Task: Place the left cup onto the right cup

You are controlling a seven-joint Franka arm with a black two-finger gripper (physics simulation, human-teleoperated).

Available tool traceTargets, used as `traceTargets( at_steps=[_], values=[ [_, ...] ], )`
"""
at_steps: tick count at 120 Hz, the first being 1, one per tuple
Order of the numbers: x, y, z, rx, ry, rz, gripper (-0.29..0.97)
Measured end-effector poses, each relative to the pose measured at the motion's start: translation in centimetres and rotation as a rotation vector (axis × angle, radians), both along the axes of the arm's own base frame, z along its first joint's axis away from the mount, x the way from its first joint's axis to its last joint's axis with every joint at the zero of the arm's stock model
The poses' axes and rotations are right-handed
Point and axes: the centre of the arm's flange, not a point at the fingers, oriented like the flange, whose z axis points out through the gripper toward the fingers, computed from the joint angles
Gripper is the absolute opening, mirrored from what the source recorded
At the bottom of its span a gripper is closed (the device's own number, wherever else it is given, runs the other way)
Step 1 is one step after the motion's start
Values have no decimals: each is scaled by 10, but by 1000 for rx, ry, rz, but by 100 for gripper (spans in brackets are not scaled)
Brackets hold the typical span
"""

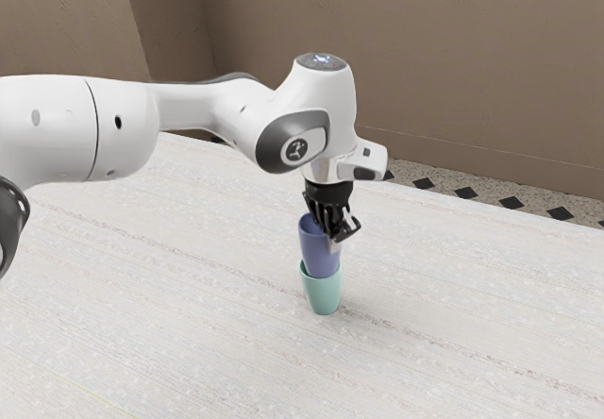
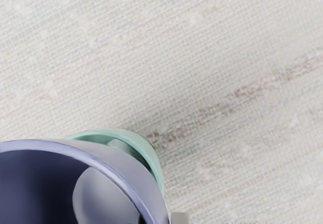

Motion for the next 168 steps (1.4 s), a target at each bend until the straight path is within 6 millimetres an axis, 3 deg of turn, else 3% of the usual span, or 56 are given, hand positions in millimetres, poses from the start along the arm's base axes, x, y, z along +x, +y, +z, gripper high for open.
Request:
traceTargets(
  at_steps=[9, 32, 56, 89, 108, 145, 168],
  values=[
    [-1, 0, 0, -1, 4, 4, -1],
    [-2, 2, 1, -1, 10, 13, 38],
    [-3, 2, 1, -1, 12, 17, 56],
    [-8, 4, 25, -9, -13, 19, 65],
    [-13, 8, 45, -10, -22, 22, 66],
    [-17, 23, 64, -3, -11, 41, 68],
    [-11, 57, 77, -9, -11, 103, 68]
  ],
)
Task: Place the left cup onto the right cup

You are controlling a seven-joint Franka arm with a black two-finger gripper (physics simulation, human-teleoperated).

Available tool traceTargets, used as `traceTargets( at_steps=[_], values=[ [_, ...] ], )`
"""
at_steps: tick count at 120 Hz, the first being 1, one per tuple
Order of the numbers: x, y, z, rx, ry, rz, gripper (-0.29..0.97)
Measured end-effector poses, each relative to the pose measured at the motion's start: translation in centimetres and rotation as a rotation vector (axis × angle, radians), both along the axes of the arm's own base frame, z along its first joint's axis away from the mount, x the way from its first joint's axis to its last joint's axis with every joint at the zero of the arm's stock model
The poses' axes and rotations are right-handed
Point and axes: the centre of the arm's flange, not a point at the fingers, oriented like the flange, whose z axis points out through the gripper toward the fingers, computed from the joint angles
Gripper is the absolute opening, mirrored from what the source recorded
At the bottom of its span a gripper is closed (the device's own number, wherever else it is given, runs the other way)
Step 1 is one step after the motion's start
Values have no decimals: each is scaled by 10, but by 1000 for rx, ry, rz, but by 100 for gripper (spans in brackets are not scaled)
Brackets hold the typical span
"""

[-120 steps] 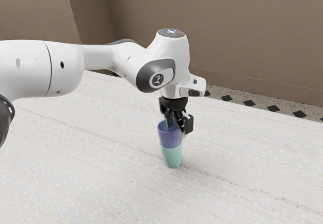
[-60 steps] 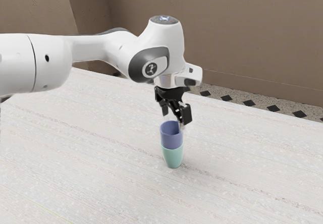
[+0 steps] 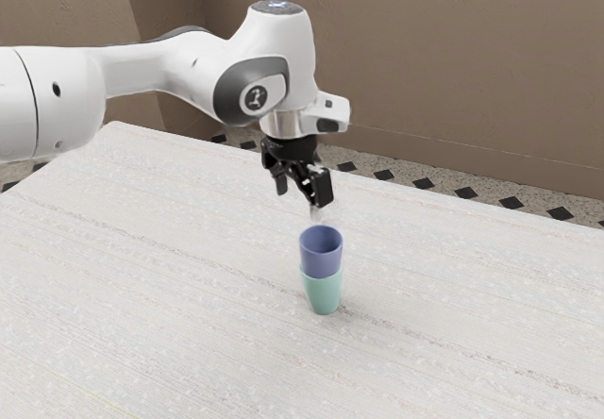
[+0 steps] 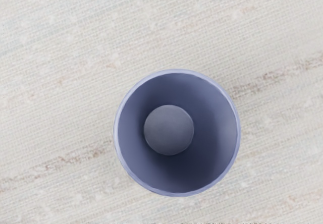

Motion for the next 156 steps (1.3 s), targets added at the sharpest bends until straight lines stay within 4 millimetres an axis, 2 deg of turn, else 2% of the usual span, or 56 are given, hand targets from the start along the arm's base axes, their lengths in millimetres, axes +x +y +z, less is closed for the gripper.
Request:
traceTargets(
  at_steps=[50, 71, 109, 156],
  values=[
    [11, 85, 41, -10, -20, 149, 68],
    [14, 109, 53, -9, -17, 184, 68],
    [20, 134, 87, -17, -62, 197, 68],
    [17, 135, 95, -47, -47, 153, 68]
  ],
)
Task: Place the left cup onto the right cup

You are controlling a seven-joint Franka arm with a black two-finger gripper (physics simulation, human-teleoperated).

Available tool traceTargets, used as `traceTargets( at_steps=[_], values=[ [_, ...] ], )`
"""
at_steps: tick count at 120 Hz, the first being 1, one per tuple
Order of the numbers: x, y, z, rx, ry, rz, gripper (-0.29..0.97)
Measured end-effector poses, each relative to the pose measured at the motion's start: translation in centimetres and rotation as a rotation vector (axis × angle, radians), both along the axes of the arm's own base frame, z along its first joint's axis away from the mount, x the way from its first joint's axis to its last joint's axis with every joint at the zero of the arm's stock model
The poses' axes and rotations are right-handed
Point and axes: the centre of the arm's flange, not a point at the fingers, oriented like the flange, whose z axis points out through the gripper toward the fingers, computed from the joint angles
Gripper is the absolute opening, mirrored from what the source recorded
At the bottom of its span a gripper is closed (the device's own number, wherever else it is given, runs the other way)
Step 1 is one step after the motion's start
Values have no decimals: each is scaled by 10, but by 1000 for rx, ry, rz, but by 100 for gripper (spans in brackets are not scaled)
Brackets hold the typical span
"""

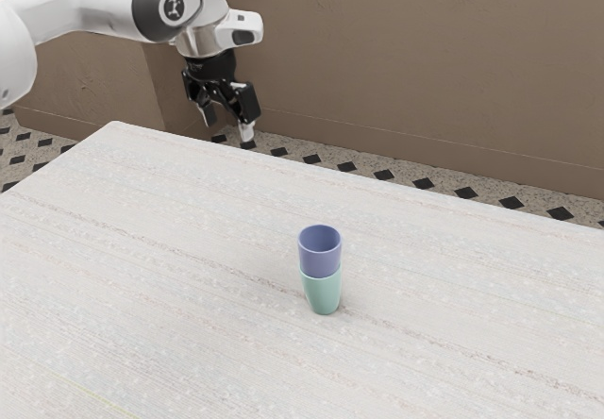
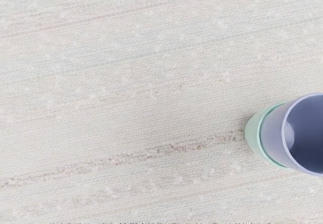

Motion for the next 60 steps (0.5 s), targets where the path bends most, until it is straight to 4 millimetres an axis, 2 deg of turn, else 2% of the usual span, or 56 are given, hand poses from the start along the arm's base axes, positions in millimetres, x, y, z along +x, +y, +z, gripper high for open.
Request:
traceTargets(
  at_steps=[60],
  values=[
    [-6, -2, 2, -25, 31, -35, 68]
  ],
)
